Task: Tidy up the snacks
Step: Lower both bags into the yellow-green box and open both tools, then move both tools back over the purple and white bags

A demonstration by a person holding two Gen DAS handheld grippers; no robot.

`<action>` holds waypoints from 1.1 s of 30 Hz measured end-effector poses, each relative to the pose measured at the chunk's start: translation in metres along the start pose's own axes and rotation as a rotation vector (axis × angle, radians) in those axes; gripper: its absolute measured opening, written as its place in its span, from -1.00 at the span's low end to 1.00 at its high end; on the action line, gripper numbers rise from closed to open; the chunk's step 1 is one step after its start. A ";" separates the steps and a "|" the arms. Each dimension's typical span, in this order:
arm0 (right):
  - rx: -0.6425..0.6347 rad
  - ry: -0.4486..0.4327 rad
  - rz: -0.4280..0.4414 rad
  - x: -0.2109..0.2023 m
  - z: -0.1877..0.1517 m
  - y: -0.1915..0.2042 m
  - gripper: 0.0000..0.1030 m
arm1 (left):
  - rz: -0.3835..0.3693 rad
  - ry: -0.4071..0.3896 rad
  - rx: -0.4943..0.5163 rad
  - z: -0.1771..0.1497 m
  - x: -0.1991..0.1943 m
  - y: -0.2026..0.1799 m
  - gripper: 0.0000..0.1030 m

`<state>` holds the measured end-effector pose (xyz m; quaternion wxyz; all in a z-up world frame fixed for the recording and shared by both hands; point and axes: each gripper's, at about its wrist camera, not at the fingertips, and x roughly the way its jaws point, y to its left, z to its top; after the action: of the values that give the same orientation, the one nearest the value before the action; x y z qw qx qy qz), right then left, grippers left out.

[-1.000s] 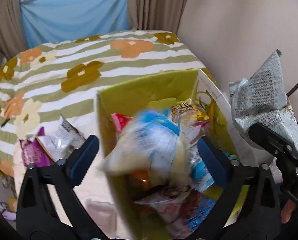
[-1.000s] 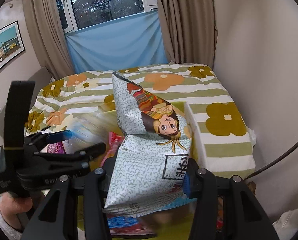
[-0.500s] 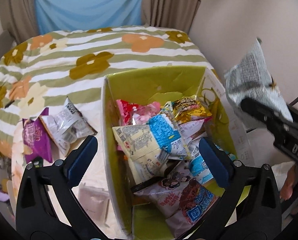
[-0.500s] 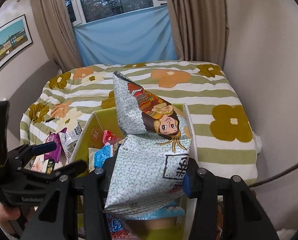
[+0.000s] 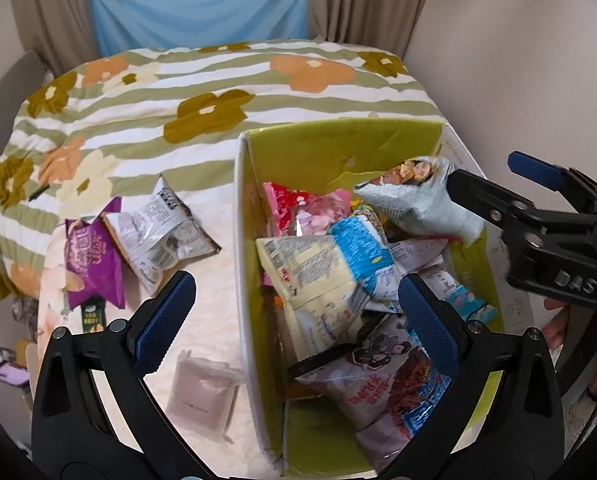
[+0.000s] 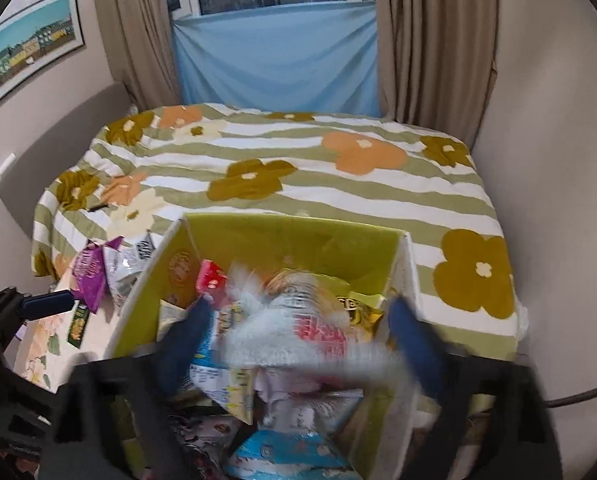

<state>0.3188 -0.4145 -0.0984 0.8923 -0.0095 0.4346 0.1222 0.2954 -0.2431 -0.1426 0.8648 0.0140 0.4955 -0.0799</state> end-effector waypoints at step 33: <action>0.056 -0.175 0.110 -0.103 -0.018 0.063 0.90 | 0.024 -0.160 -0.031 -0.048 -0.111 0.060 0.95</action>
<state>0.2296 -0.3769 -0.0234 0.9187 0.0499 0.3580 0.1591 0.2087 -0.1648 -0.0746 0.9027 0.0001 0.4256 -0.0630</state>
